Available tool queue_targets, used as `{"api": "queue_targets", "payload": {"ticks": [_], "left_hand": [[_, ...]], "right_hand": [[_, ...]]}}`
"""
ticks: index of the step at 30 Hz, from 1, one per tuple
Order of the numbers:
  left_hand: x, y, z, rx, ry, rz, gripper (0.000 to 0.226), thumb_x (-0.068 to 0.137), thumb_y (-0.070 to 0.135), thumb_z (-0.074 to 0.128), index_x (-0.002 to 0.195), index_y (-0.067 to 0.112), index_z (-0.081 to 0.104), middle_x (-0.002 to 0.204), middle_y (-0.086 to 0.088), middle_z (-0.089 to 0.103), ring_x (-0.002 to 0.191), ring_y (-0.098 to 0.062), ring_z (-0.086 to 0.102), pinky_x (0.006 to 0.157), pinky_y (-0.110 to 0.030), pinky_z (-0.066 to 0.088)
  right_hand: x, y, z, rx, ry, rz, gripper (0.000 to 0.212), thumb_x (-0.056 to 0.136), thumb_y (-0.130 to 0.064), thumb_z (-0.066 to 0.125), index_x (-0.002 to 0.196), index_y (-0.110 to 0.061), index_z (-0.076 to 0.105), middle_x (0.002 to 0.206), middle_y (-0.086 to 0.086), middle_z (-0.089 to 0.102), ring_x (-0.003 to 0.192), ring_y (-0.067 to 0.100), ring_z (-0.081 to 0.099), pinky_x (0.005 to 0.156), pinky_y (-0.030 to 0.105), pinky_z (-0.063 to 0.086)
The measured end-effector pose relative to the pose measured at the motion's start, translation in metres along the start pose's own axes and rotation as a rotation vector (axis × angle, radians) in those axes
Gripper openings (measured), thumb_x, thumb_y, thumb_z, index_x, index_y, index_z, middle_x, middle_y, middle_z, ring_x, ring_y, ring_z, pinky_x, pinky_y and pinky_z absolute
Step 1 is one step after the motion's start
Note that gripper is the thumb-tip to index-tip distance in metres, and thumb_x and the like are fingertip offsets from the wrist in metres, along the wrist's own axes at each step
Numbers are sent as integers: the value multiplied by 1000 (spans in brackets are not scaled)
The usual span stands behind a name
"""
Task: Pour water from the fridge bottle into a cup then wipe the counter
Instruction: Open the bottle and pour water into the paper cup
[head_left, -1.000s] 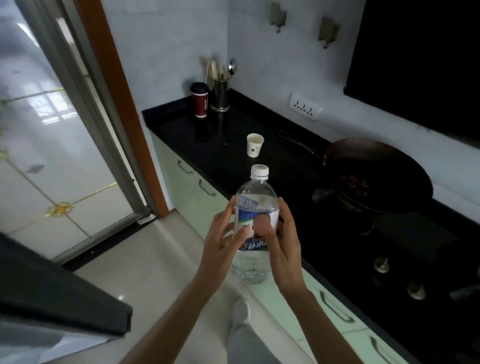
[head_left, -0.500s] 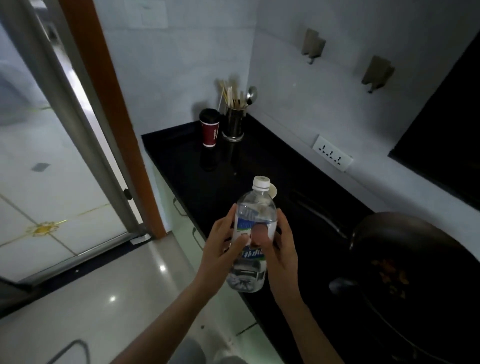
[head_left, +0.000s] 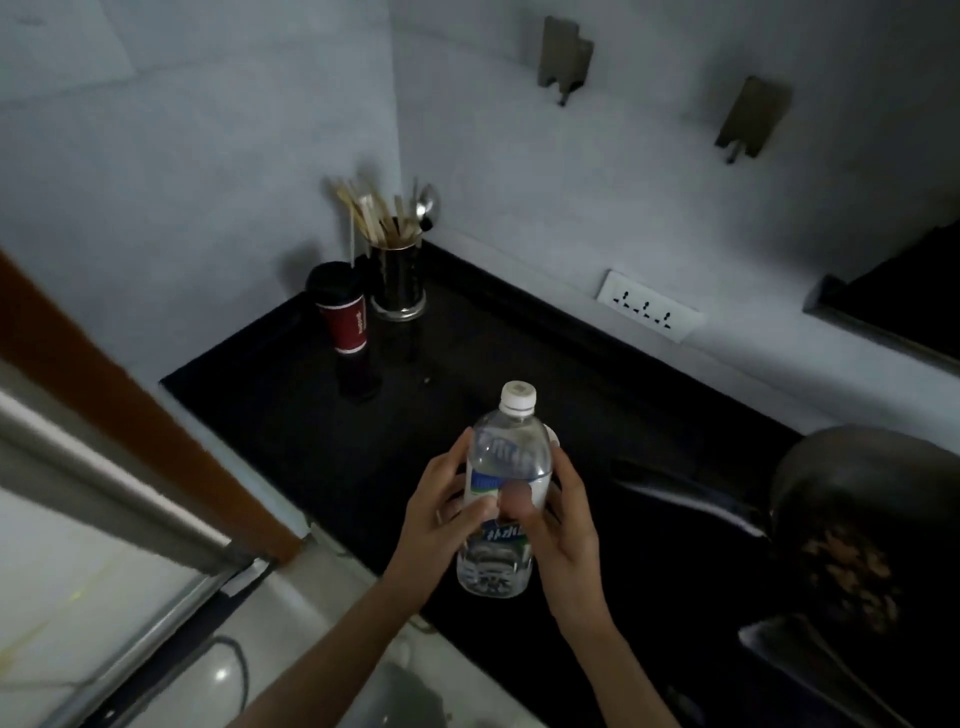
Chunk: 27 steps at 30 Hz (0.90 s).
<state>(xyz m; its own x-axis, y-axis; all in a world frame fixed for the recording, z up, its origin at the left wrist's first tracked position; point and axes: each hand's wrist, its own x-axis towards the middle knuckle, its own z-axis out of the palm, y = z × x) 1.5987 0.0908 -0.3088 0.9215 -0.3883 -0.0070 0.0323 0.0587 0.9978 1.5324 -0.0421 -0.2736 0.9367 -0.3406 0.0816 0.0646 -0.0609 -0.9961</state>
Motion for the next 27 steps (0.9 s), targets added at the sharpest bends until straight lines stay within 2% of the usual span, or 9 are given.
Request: {"api": "queue_targets", "payload": {"ticks": [3,6,10,13,17,22,27], "left_hand": [[27,-7,-31,45,-108,-13,72,82,30,69,146,26,36,137,-3,47,128,-22,52,99,-36,50],[49,-12,-56,92,-233,-14,76,80,28,72,146,24,36,136,1,46,129,-20,50,99,-30,48],[70,-18,-77,152,-385,-24,81,75,27,78,144,31,38,135,3,47,128,-16,50,99,-23,47],[75,-24,-85,150,-458,-43,83,75,15,81,144,35,38,134,9,48,129,-14,50,100,-28,48],[77,-28,-88,155,-494,-52,80,72,28,80,140,44,41,134,15,49,129,-12,51,100,-31,50],[73,-27,-89,203,-517,-19,78,71,33,80,139,43,42,134,16,50,129,-11,50,100,-33,50],[68,-24,-88,245,-552,0,78,73,34,79,140,45,40,136,16,48,132,-12,47,102,-34,49]], "right_hand": [[11,7,25,-64,89,33,58,92,-16,60,132,-55,41,133,-10,56,122,14,56,96,33,50],[15,16,44,-92,173,101,64,88,-18,63,134,-56,39,132,-6,59,122,14,57,98,32,50],[13,26,58,-198,262,191,71,86,-17,69,145,-34,34,135,-15,56,124,9,54,99,40,50],[10,29,64,-251,305,229,70,84,-15,72,143,-31,39,133,-22,55,124,4,53,101,38,49],[7,30,68,-298,341,223,64,83,-15,73,140,-22,45,131,-22,57,121,4,55,99,34,50],[0,33,68,-342,379,216,63,80,-12,76,131,-37,48,125,-26,59,113,1,60,92,21,51],[-11,36,67,-372,373,205,63,80,-26,76,132,-43,44,130,-22,57,116,2,58,93,21,50]]}}
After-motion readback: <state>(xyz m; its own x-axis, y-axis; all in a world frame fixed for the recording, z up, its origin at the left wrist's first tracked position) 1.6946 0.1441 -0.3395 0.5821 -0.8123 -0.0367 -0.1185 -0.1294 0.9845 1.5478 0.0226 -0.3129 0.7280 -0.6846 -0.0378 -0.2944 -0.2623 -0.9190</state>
